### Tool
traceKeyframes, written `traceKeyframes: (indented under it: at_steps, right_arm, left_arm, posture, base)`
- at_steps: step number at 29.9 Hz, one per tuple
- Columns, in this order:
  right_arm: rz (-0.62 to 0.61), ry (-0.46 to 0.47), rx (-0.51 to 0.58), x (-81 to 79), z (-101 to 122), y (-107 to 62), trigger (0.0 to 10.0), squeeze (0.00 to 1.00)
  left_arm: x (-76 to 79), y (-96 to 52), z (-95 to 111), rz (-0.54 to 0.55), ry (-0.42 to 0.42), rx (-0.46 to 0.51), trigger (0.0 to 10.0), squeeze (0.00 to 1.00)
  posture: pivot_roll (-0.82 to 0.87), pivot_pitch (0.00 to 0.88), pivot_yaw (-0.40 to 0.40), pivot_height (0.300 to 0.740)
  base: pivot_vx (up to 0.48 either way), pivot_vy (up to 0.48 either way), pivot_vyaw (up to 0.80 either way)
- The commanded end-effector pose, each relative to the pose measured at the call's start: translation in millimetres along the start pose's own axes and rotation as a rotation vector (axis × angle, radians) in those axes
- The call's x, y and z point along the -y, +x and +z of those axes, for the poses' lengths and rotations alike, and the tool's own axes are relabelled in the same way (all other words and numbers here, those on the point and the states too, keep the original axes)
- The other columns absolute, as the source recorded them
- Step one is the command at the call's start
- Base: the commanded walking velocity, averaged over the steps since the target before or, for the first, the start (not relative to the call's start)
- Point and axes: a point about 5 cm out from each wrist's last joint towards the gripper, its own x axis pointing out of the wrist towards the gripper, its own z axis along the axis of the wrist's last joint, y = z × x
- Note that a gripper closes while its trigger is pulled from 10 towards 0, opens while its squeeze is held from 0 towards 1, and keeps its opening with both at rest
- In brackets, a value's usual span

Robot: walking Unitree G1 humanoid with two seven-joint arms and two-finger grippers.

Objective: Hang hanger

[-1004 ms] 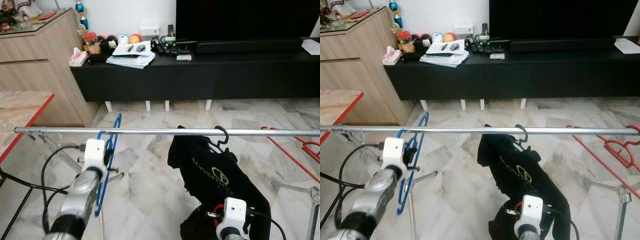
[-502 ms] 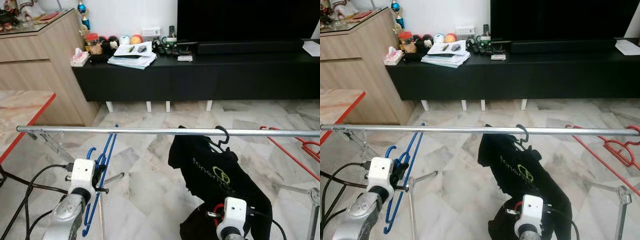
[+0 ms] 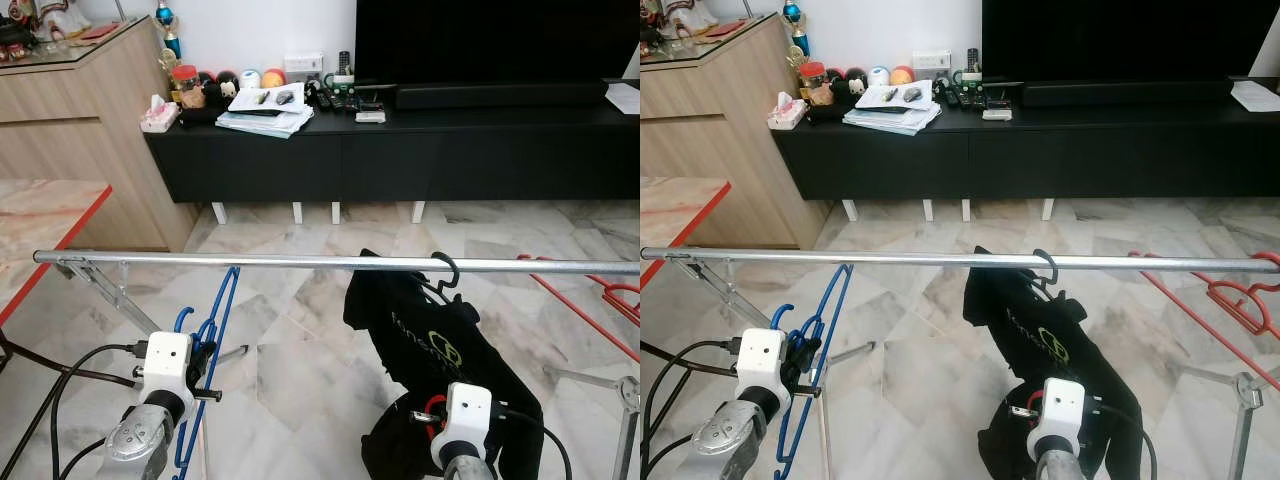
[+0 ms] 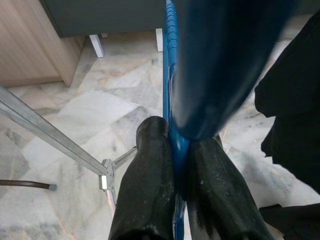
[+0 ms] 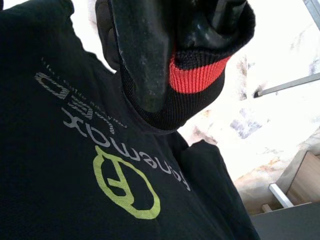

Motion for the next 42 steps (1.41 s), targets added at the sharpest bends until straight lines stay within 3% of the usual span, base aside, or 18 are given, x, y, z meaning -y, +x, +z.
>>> traceKeyframes:
  at_steps: [1, 42]
  right_arm:
    - [0.011, 0.008, 0.028, -3.1, 7.3, 1.3, 10.0, 0.00]
    - [0.009, 0.022, 0.046, -5.6, 13.8, 3.9, 10.0, 0.00]
  left_arm:
    - [-2.4, -1.9, 1.7, 0.006, -0.001, -0.001, 10.0, 0.00]
    - [4.0, -3.5, 4.6, -0.010, -0.010, -0.010, 10.0, 0.00]
  posture:
    - [-0.01, 0.062, 0.069, 0.740]
    - [0.00, 0.062, 0.070, 0.740]
  base:
    - [-0.247, 0.000, 0.00]
    - [-0.262, 0.000, 0.00]
